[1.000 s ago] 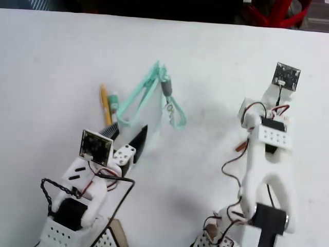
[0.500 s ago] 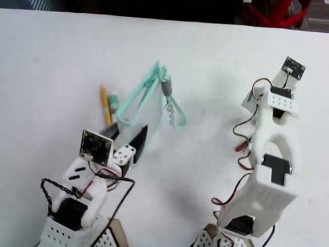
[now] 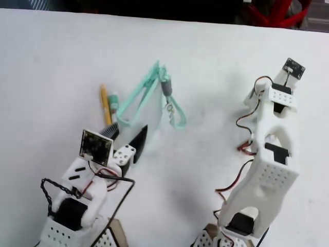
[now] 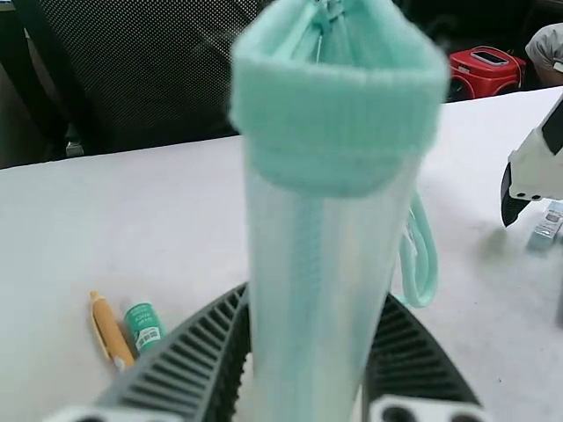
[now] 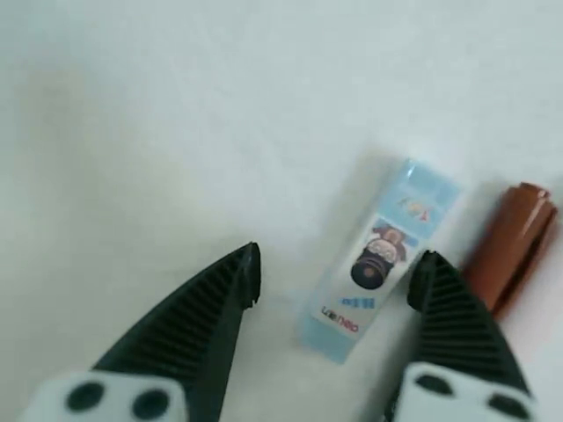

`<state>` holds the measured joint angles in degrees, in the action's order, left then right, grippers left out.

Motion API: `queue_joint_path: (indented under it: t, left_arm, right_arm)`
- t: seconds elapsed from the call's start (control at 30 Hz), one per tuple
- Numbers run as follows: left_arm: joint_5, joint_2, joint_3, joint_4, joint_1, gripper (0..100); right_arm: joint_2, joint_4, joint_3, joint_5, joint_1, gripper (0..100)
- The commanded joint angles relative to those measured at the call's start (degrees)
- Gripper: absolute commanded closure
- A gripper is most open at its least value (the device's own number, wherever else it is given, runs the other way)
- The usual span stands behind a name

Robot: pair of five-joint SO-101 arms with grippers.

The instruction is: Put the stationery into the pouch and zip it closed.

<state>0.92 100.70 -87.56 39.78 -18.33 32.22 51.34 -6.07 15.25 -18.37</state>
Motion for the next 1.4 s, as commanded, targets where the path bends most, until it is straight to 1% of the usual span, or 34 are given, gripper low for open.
queue_joint_path:
  t: [0.0, 0.1, 0.17, 0.23, 0.4, 0.47, 0.53, 0.6, 0.7, 0.77, 0.83, 1.37]
  left_arm:
    - [0.18, -0.66, -0.09, 0.09, -0.84, 82]
    - [0.18, -0.66, -0.09, 0.09, -0.84, 82]
    - [0.18, -0.66, -0.09, 0.09, -0.84, 82]
    - [0.18, -0.66, -0.09, 0.09, -0.84, 82]
    - [0.18, -0.66, -0.09, 0.09, -0.84, 82]
    - [0.18, -0.66, -0.09, 0.09, -0.84, 82]
    - [0.18, -0.66, -0.09, 0.09, -0.84, 82]
    - [0.18, -0.66, -0.09, 0.09, -0.84, 82]
    - [0.18, -0.66, -0.09, 0.18, -0.84, 82]
    - [0.18, -0.66, -0.09, 0.18, -0.84, 82]
    - [0.18, -0.66, -0.09, 0.18, -0.84, 82]
    - [0.18, -0.66, -0.09, 0.09, -0.84, 81]
  right_arm:
    - [-0.48, 0.31, -2.20, 0.18, -1.10, 81.0]
    - [-0.48, 0.31, -2.37, -0.09, -1.63, 88.4]
    - [-0.48, 0.31, -2.37, 0.00, -2.59, 88.9]
    - [-0.48, 0.31, -2.37, 0.26, -3.56, 87.1]
    - [-0.48, 1.63, -2.46, 0.09, -4.35, 77.2]
    - [-0.48, 1.80, -2.46, -0.18, -4.09, 76.6]
    - [-0.48, 1.71, -2.46, -0.18, -4.26, 79.0]
    - [-0.48, 1.63, -2.46, -0.18, -4.26, 83.4]
    - [-0.40, 1.54, -2.46, -0.18, -4.26, 93.5]
    - [-0.40, 1.54, -2.46, -0.18, -4.26, 98.5]
    - [-0.40, 1.54, -2.46, -0.18, -4.26, 97.1]
    - [-0.57, 1.98, -2.46, -0.26, -4.18, 98.1]
